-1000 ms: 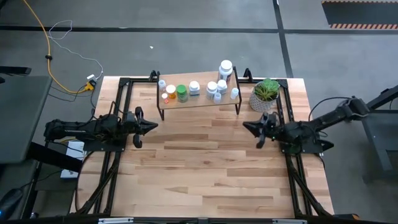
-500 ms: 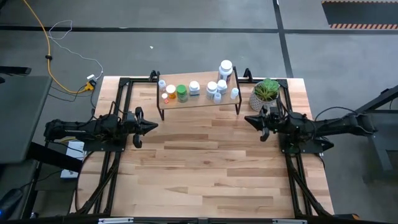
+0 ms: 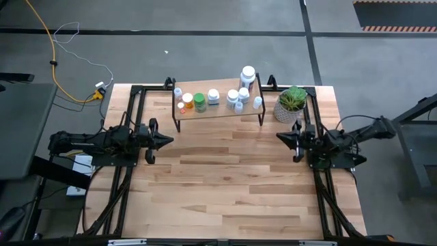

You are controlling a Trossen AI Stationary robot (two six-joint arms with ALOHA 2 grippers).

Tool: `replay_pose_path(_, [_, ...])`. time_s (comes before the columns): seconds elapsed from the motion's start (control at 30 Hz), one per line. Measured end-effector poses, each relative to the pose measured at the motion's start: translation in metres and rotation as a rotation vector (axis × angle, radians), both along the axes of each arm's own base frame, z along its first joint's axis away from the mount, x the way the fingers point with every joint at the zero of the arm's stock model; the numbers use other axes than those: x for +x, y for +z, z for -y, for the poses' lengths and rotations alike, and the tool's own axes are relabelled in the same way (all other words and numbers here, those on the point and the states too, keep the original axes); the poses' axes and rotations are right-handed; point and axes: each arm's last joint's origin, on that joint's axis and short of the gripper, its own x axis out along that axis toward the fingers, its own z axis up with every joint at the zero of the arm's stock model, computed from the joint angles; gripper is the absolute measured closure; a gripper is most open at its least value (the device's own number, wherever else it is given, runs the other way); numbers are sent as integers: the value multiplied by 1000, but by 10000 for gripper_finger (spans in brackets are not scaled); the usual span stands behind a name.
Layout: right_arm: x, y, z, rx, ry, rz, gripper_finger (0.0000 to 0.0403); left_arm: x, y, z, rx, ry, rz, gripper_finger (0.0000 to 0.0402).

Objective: Pick and place medicine bottles onto shelf by color
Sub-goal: Return to Home Position

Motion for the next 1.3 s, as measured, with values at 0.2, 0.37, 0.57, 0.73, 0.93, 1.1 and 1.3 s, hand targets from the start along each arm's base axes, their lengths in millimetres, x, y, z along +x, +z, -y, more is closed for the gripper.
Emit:
replay_pose_path(0.2, [-6, -11, -1, -3, -41, -27, 403, 0, 0, 0, 9, 0, -3, 399])
replay_pose_path(0.37, [-13, -8, 2, -57, -50, -1, 403, 0, 0, 0, 9, 1, -3, 398])
replay_pose_path(0.57, [-11, -17, 2, -77, -70, -93, 403, 0, 0, 0, 9, 3, -3, 398])
replay_pose_path(0.73, [-11, -20, 4, -97, -90, -128, 403, 0, 0, 0, 9, 5, -3, 398])
replay_pose_path(0.93, [-12, -2, 9, -121, 86, -79, 403, 0, 0, 0, 9, 5, -4, 398])
replay_pose_path(1.1, [-12, 5, 13, -171, 165, -64, 403, 0, 0, 0, 9, 5, -4, 398])
replay_pose_path(1.3, [-9, -10, 15, -143, 174, -108, 403, 0, 0, 0, 9, 5, -4, 398])
